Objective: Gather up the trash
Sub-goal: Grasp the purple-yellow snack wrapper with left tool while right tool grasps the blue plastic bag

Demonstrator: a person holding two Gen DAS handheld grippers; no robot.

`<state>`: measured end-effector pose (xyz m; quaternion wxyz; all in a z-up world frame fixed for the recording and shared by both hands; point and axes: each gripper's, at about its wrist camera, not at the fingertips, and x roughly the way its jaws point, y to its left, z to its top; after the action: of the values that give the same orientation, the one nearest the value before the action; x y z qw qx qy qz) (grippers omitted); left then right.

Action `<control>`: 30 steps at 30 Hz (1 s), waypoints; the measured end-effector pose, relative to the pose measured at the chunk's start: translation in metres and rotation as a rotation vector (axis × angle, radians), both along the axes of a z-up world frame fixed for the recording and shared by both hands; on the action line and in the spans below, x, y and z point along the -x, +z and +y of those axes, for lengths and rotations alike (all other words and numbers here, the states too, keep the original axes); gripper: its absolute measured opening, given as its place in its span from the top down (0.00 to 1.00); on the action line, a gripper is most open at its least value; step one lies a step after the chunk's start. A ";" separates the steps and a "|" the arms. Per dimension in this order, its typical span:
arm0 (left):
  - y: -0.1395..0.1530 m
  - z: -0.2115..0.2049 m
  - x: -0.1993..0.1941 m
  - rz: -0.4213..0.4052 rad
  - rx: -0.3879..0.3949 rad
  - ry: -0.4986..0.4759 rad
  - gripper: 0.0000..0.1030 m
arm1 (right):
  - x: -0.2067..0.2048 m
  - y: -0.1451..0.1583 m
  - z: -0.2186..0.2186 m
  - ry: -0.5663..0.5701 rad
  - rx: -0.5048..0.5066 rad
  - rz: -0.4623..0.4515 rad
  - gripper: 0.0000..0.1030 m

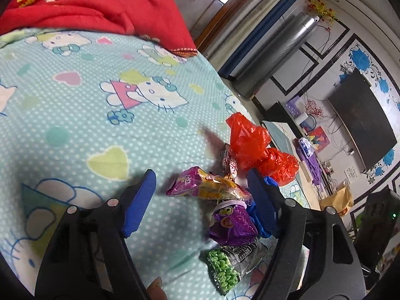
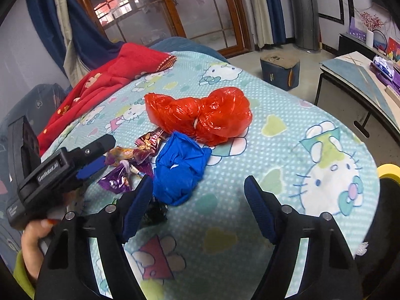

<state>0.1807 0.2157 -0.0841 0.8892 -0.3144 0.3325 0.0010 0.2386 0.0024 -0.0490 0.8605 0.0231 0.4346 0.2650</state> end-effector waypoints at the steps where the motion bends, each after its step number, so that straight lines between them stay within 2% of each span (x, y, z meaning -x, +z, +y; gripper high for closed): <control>1: -0.001 -0.001 -0.001 0.003 0.002 -0.005 0.38 | -0.003 -0.002 0.002 -0.002 0.001 0.003 0.30; 4: -0.004 -0.004 -0.004 0.011 0.002 -0.016 0.43 | -0.010 -0.007 0.007 -0.002 0.002 0.016 0.34; 6: -0.005 -0.005 -0.006 0.016 0.004 -0.024 0.52 | -0.014 -0.012 0.010 0.006 -0.002 0.038 0.44; 8: -0.007 -0.006 -0.006 0.020 0.008 -0.027 0.54 | -0.016 -0.018 0.013 0.021 -0.009 0.067 0.60; 11: -0.008 -0.006 -0.005 0.019 0.015 -0.030 0.57 | -0.012 -0.022 0.016 0.042 -0.007 0.061 0.75; 13: -0.010 -0.006 -0.004 0.020 0.026 -0.032 0.60 | -0.006 -0.022 0.019 0.062 0.000 0.047 0.80; 19: -0.013 -0.002 -0.001 0.013 0.066 -0.029 0.71 | 0.001 -0.024 0.015 0.063 -0.004 0.044 0.83; 20: -0.013 -0.001 0.001 0.008 0.076 -0.033 0.78 | 0.003 -0.024 0.013 0.063 -0.003 0.043 0.84; 21: -0.014 -0.002 0.003 0.003 0.085 -0.035 0.80 | 0.004 -0.023 0.012 0.063 -0.001 0.040 0.84; 30: -0.002 0.006 0.022 -0.061 0.128 -0.017 0.83 | 0.018 -0.017 0.002 0.062 0.000 0.009 0.85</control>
<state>0.1585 0.2214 -0.0858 0.8769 -0.3678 0.3073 -0.0372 0.2209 0.0042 -0.0657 0.8498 0.0107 0.4390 0.2916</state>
